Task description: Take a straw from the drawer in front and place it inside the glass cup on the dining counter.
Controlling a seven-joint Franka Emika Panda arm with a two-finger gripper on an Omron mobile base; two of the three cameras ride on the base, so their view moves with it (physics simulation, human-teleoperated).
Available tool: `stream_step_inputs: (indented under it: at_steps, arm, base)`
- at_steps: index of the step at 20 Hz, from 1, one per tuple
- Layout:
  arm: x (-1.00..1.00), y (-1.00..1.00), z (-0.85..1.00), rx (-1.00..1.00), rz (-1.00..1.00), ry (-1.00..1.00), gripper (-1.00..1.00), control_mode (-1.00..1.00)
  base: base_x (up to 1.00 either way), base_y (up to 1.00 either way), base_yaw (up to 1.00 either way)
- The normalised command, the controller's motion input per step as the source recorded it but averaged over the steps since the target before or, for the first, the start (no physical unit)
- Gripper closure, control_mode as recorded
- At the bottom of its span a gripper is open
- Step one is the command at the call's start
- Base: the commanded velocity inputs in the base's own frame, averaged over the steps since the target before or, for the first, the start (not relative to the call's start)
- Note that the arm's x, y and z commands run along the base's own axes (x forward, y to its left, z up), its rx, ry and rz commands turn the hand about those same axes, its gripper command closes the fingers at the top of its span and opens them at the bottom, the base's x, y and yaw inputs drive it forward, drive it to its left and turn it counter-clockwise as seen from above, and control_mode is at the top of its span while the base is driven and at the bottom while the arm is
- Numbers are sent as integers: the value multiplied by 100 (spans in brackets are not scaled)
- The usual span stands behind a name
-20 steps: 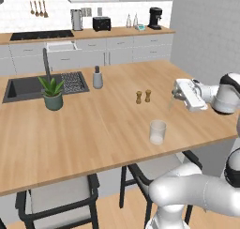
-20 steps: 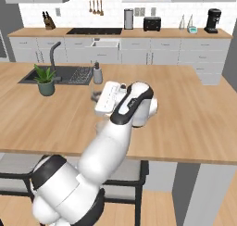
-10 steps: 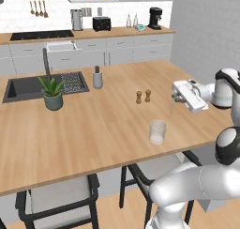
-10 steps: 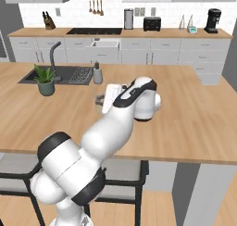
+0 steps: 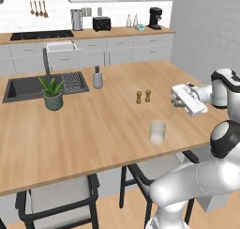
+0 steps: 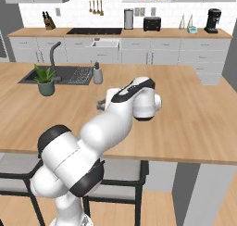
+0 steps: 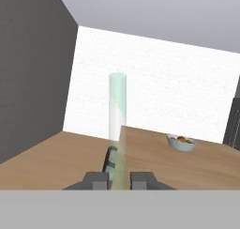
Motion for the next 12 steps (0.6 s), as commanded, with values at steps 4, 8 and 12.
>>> stream_step_inputs:
  at_steps: [4,8,12]
  arm:
    - [0,4,-27,0,0,0,100,-100]
    - [0,6,-26,0,0,2,100,-100]
    - [1,3,-25,0,0,2,100,-100]
  base:
    - [0,0,0]
    - [0,0,0]
    - [0,0,0]
